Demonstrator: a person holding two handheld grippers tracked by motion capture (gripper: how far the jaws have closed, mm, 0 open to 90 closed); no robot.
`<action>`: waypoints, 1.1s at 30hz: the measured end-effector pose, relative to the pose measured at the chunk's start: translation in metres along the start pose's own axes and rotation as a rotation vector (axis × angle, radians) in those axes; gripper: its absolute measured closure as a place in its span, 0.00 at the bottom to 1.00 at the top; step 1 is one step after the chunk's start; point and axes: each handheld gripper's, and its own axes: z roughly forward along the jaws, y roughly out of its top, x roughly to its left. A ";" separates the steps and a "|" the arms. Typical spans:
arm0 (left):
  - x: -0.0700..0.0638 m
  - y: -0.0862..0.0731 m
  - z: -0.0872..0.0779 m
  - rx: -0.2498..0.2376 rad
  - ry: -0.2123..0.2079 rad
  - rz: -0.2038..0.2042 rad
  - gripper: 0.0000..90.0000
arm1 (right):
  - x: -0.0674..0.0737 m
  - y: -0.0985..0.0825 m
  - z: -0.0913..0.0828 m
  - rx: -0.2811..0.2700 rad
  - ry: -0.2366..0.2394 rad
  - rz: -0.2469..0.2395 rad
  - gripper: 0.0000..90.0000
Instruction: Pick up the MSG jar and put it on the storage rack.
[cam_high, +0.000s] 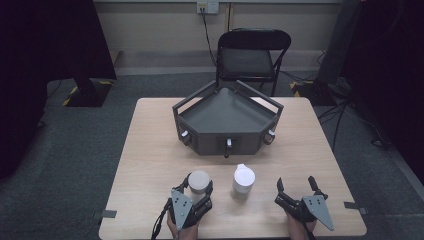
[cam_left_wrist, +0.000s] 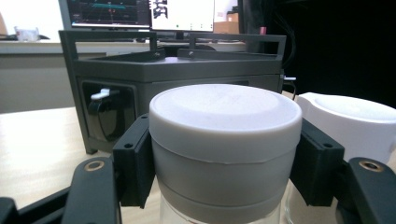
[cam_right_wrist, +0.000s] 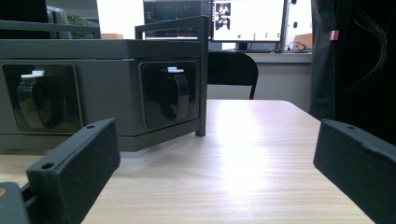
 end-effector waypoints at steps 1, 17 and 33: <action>0.002 0.001 0.001 -0.003 -0.008 0.003 0.38 | 0.000 0.000 0.000 0.000 0.000 0.000 0.00; 0.028 0.024 0.014 -0.021 -0.120 0.023 0.38 | 0.000 0.000 0.000 0.000 0.000 0.000 0.00; 0.053 0.062 0.056 -0.019 -0.157 0.006 0.38 | 0.000 0.000 0.000 0.000 -0.001 0.000 0.00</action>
